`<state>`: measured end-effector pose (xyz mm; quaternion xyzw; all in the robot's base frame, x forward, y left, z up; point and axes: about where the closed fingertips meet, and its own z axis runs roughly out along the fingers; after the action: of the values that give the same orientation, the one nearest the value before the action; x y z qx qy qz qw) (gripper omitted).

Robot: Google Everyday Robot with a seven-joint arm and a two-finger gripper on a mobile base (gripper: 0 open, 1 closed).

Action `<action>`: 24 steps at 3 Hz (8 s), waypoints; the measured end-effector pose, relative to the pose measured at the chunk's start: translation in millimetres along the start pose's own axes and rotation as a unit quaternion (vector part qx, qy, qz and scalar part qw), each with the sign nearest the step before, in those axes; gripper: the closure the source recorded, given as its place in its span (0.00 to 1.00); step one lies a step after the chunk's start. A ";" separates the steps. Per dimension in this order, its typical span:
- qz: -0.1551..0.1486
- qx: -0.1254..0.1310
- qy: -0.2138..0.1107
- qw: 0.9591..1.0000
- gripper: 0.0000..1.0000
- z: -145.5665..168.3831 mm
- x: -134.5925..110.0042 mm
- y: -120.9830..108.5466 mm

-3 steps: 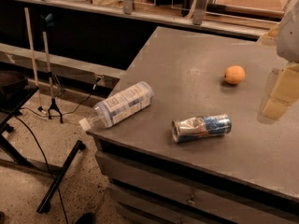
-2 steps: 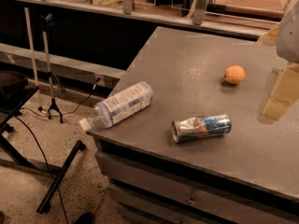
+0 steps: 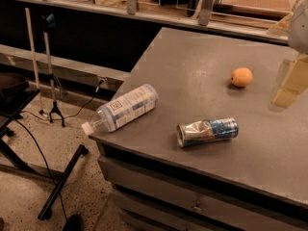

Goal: Move orange near blue plastic bottle

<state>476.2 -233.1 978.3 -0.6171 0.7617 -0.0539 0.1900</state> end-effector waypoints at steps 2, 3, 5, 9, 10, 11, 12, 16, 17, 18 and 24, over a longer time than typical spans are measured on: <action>-0.007 -0.006 -0.024 1.000 0.00 33.6 23.2 -57.2; -0.002 -0.028 -0.033 0.999 0.00 59.5 34.7 -77.2; 0.020 -0.062 -0.046 0.997 0.00 120.8 50.4 -98.0; 0.033 -0.078 -0.074 0.994 0.15 163.9 50.2 -105.1; 0.033 -0.079 -0.074 0.994 0.38 167.1 49.1 -105.4; 0.033 -0.080 -0.075 0.993 0.61 170.4 48.0 -105.7; 0.036 -0.077 -0.076 0.993 0.84 170.8 47.5 -105.6; -0.018 -0.076 -0.217 0.973 1.00 144.8 -64.6 -71.5; -0.036 -0.092 -0.236 0.967 1.00 152.3 -88.5 -54.6; -0.051 -0.104 -0.245 0.962 1.00 157.9 -104.9 -40.6; -0.111 -0.141 -0.243 0.953 0.52 177.6 -148.5 -0.8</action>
Offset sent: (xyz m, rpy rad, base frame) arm 0.0998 -0.0594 -0.0450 0.0752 0.0576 0.0331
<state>564.9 -63.6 847.8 -0.7128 0.6187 0.1848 0.2737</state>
